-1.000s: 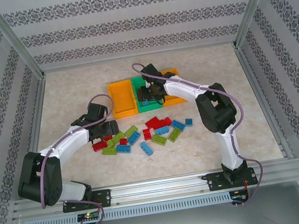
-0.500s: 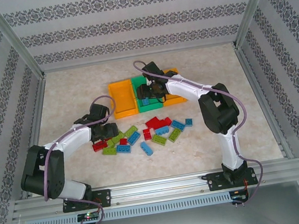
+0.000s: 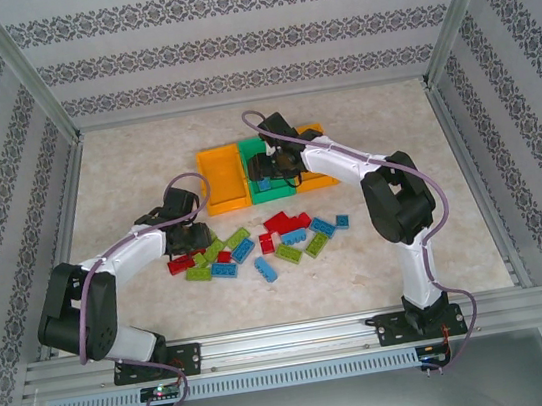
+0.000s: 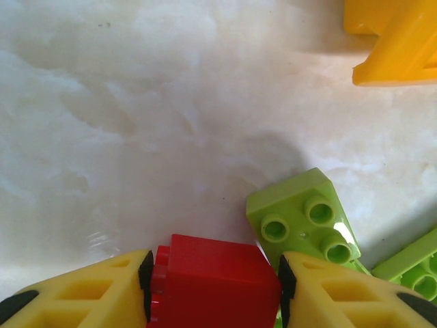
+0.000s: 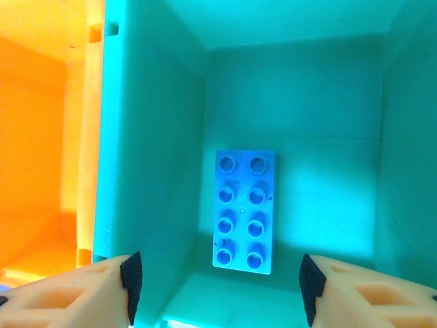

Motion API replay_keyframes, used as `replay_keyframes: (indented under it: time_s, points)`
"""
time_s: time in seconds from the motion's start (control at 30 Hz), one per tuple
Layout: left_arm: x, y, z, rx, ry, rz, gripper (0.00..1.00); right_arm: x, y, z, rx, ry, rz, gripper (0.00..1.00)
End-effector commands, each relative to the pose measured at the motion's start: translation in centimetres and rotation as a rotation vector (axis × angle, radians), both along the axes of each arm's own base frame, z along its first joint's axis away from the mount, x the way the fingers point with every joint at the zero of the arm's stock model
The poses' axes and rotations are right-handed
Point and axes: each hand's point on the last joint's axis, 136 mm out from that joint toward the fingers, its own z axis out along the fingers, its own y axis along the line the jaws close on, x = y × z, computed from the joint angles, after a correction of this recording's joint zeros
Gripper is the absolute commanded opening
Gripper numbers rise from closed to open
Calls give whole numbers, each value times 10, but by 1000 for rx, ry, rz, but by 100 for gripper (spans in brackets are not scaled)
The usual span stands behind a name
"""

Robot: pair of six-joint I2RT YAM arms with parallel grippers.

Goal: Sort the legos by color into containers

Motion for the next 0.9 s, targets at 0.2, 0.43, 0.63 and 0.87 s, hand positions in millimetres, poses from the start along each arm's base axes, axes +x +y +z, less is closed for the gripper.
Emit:
replay_keyframes:
  time_s: [0.2, 0.43, 0.63, 0.87]
  points:
    - [-11, 3, -6, 28, 41, -3, 39, 2, -14, 16, 12, -28, -29, 67]
    - [-10, 3, -1, 23, 29, 0, 34, 0, -18, 14, 9, -23, -35, 67]
    - [-15, 6, -1, 32, 36, 4, 45, -2, -20, 16, 10, -26, -31, 67]
    - [-18, 6, -2, 25, 30, -2, 52, -3, -21, 16, 11, -28, -30, 67]
